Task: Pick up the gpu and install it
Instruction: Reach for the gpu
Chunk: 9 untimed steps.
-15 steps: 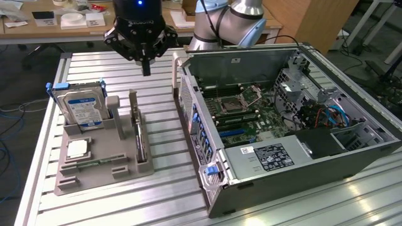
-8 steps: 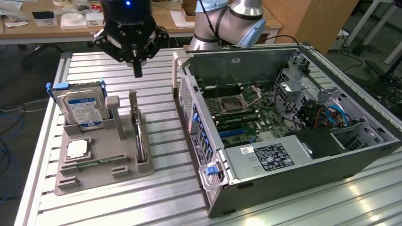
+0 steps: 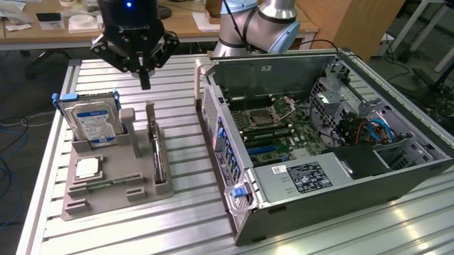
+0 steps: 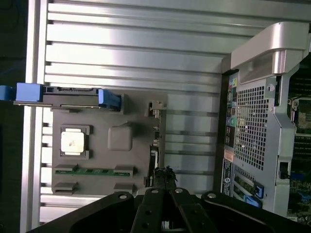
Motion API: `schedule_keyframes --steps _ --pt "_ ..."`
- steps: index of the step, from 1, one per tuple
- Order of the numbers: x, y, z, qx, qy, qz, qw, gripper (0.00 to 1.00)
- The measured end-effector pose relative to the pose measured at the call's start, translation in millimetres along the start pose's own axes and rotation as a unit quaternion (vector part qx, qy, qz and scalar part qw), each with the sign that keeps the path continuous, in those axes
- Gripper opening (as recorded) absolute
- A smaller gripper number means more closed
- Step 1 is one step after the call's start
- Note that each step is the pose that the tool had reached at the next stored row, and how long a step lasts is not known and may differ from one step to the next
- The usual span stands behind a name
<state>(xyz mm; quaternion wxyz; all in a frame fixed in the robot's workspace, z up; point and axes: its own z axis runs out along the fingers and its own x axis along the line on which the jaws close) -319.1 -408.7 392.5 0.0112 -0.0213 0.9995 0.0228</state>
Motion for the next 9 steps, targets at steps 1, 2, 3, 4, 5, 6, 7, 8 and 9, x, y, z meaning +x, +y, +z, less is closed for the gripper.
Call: schedule_keyframes --steps 1,2,3,4,5,6,7,8,9 --pt "2.1 -0.2 -0.1 0.0 0.0 0.0 1.0 0.11" --pt "4.1 -0.5 -0.1 0.0 0.0 0.0 1.0 0.11" --pt "6.2 -0.7 -0.2 0.0 0.0 0.0 1.0 0.11" --pt "8.2 -1.0 -0.2 0.0 0.0 0.0 1.0 0.11" --pt "10.3 -1.2 -0.2 0.0 0.0 0.0 1.0 0.11" --pt "11.5 -1.4 -0.3 0.0 0.0 -0.001 1.0 0.11" --pt "11.7 -1.5 -0.3 0.0 0.0001 -0.001 1.0 0.11" --pt "11.7 -1.5 -0.3 0.0 0.0 -0.001 1.0 0.11" --pt "11.8 -1.5 -0.3 0.0 0.0 -0.001 1.0 0.11"
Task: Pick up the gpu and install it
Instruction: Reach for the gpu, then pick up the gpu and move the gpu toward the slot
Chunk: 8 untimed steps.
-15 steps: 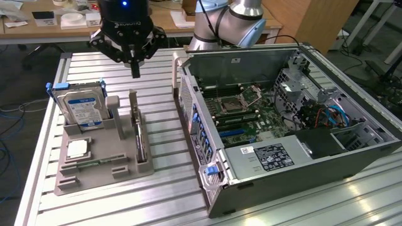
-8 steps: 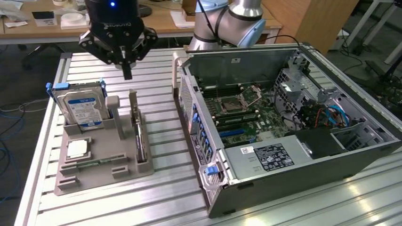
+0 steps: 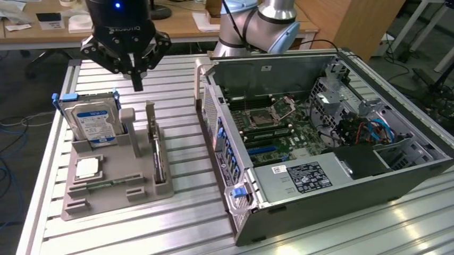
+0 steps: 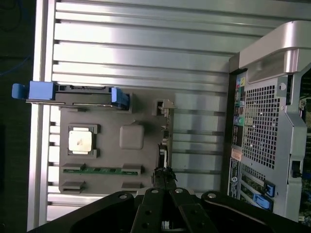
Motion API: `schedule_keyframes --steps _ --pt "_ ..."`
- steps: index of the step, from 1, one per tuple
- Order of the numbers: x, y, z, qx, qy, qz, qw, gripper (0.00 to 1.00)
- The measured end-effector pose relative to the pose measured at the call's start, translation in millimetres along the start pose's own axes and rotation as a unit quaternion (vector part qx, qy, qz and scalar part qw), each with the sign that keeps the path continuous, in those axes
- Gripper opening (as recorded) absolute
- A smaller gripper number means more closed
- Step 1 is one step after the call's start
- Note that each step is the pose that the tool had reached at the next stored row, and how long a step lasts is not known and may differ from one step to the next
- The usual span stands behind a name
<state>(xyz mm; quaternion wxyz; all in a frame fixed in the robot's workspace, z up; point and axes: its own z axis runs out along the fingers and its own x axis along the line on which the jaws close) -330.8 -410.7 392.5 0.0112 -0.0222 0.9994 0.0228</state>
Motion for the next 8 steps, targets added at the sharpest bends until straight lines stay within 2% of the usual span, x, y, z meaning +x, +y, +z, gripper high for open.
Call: schedule_keyframes --steps 8 --pt "1.2 -1.1 -0.1 -0.0001 0.0002 -0.004 1.0 0.11"
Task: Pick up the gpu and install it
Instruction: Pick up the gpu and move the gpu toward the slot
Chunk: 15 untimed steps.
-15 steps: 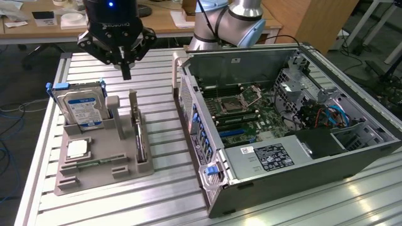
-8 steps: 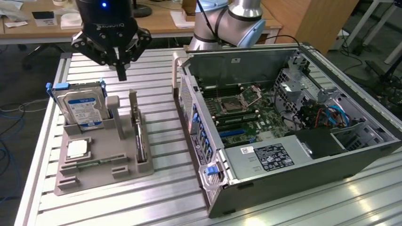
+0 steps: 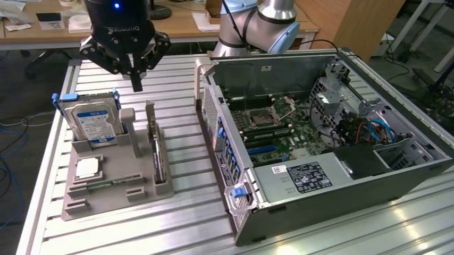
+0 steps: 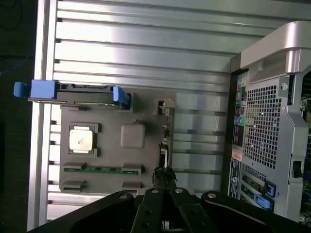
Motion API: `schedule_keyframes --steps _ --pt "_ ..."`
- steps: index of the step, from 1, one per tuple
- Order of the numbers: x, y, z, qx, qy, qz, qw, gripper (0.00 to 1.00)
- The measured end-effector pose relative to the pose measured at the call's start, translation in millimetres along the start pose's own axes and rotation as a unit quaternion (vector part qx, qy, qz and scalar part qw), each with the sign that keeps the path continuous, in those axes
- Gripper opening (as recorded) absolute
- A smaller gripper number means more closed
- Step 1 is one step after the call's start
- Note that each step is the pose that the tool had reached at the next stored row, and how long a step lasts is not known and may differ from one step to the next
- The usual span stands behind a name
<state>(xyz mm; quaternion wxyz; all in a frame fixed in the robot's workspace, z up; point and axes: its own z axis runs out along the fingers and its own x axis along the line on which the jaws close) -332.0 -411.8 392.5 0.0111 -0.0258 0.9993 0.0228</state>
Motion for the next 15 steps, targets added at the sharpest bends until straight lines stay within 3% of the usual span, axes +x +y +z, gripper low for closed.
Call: schedule_keyframes --steps 5,7,10,11,14,15 --pt "0.2 -0.2 0.0 0.0 0.0001 -0.001 1.0 0.11" --pt "0.3 -0.3 0.0 0.0 0.0001 -0.001 1.0 0.17" --pt "0.5 -0.4 0.0 0.0 0.0001 -0.001 1.0 0.35" --pt "0.5 -0.4 0.0 0.0 0.0 -0.001 1.0 0.35" --pt "0.6 -0.4 -0.1 0.0 0.0001 -0.001 1.0 0.53" --pt "0.5 -0.4 0.0 0.0 0.0001 -0.001 1.0 0.53"
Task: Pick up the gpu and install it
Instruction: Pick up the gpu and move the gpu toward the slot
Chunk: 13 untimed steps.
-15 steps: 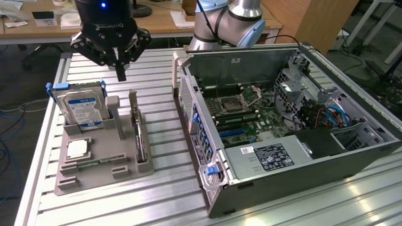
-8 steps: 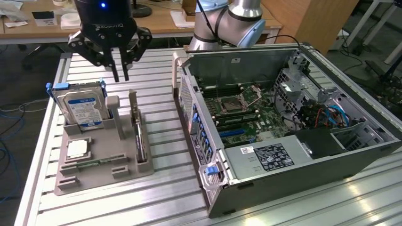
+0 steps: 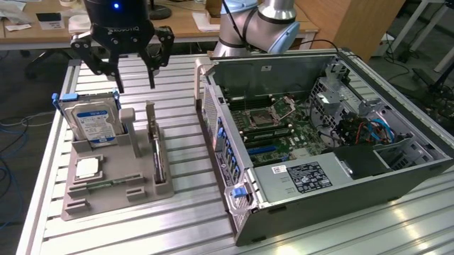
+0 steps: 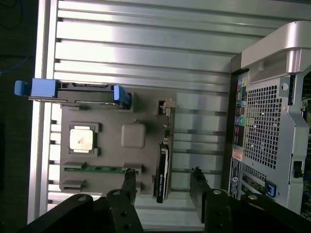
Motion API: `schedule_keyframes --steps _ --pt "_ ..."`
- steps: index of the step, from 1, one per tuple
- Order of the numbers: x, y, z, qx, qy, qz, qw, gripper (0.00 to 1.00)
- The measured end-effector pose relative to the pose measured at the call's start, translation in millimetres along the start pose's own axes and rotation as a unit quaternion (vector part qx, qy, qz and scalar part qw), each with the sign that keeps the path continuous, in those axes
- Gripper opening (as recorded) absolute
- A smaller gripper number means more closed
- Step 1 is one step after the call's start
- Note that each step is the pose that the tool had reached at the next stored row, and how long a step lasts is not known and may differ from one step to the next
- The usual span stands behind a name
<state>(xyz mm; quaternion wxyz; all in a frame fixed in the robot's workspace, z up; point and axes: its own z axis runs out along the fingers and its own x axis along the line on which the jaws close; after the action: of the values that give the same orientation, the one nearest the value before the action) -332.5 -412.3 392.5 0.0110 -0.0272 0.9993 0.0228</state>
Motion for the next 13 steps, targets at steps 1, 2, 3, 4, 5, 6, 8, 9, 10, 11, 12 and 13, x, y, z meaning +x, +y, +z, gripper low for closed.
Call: schedule_keyframes --steps 1,2,3,4,5,6,8,9,10,11,12,13 --pt "0.0 0.0 0.0 0.0 0.0 0.0 1.0 0.53" --pt "0.0 0.0 0.0 0.0 0.0001 0.0 1.0 0.58" --pt "0.1 -0.2 0.3 0.0004 0.0 0.0 1.0 0.58" --pt "0.2 -1.1 0.6 0.001 0.0 0.0 1.0 0.65" --pt "0.2 -2.2 1.1 0.0026 0.0001 0.0 1.0 0.65" --pt "0.2 -3.5 1.2 0.0039 0.0001 0.0 1.0 0.65" --pt "0.3 -5.2 1.6 0.0055 -0.0004 0.002 1.0 0.65" --pt "0.4 -6.0 1.8 0.0058 -0.0004 0.003 1.0 0.65" --pt "0.4 -6.9 1.9 0.0059 -0.0004 0.004 1.0 0.65" --pt "0.3 -7.3 2.1 0.006 -0.0005 0.005 1.0 0.65" --pt "0.2 -7.3 2.3 0.0066 -0.0005 0.006 1.0 0.65" --pt "0.0 -7.4 2.5 0.0071 -0.0004 0.006 1.0 0.65"
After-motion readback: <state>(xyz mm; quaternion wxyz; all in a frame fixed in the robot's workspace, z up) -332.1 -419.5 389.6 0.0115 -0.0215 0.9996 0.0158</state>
